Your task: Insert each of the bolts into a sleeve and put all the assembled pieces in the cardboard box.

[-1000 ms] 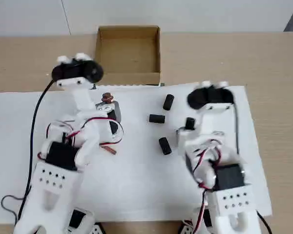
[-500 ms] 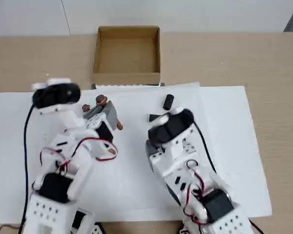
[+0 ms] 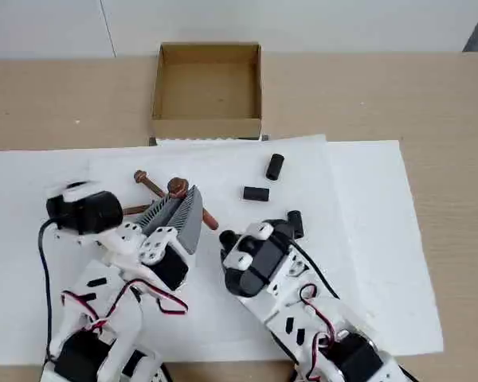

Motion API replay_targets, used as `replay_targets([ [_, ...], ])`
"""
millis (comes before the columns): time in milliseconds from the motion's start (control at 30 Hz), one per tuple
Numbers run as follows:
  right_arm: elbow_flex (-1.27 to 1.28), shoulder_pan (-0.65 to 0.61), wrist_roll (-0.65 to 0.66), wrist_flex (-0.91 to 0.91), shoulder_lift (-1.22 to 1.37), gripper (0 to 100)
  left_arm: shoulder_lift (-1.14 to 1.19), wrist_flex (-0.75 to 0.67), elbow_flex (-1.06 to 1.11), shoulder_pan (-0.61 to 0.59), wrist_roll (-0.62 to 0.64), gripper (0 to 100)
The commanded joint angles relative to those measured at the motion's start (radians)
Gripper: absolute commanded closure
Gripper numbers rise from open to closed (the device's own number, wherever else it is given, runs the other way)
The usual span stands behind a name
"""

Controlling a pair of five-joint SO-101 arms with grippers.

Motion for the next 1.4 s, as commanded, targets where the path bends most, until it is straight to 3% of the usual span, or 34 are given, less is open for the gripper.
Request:
replay_targets([
  [0,-0.006,-0.007,0.012,-0.027,-0.016,99.6,-0.041,-0.031,0.005,0.009,0.009,100],
  [900,-0.034,-0.004,0.084,-0.09,-0.018,99.6,-0.044,0.0,0.067,0.114,0.037,100],
  [1067,-0.034,-0.004,0.084,-0.09,-0.018,99.6,-0.049,0.095,0.077,0.21,-0.011,100],
  [1367,-0.034,-0.004,0.084,-0.088,-0.018,99.6,-0.049,0.149,0.093,0.21,-0.144,99],
])
